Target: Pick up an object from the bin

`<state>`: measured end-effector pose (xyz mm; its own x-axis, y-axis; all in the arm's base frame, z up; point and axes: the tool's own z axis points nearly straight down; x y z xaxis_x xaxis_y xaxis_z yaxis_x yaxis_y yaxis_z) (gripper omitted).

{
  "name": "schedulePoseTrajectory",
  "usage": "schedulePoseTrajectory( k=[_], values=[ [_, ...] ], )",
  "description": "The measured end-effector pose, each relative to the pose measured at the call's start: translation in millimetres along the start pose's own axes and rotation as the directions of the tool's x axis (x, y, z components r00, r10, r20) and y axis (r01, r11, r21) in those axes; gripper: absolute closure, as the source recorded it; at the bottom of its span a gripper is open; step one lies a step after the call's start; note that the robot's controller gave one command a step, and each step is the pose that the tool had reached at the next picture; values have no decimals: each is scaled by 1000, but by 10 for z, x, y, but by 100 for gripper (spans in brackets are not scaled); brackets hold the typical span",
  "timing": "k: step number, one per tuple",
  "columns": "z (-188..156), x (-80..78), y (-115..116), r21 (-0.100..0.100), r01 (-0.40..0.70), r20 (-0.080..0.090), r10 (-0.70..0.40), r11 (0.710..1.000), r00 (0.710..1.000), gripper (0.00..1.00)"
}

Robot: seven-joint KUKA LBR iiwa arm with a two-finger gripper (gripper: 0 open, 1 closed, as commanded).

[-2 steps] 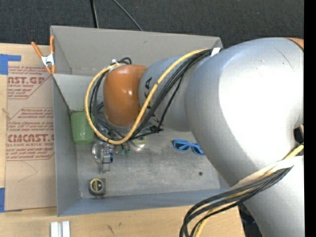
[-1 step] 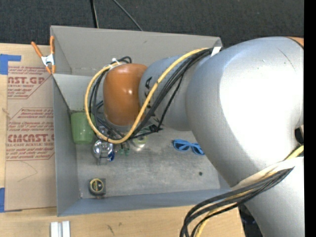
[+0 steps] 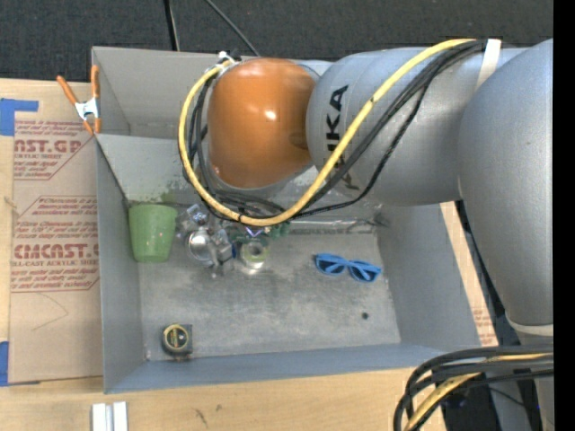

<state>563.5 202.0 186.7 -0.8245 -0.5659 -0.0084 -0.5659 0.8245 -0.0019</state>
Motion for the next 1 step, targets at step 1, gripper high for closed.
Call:
schedulePoseTrajectory(
  k=[1],
  values=[
    [-562,-36,56,0,16,1,-16,1000,1000,100]
  ],
)
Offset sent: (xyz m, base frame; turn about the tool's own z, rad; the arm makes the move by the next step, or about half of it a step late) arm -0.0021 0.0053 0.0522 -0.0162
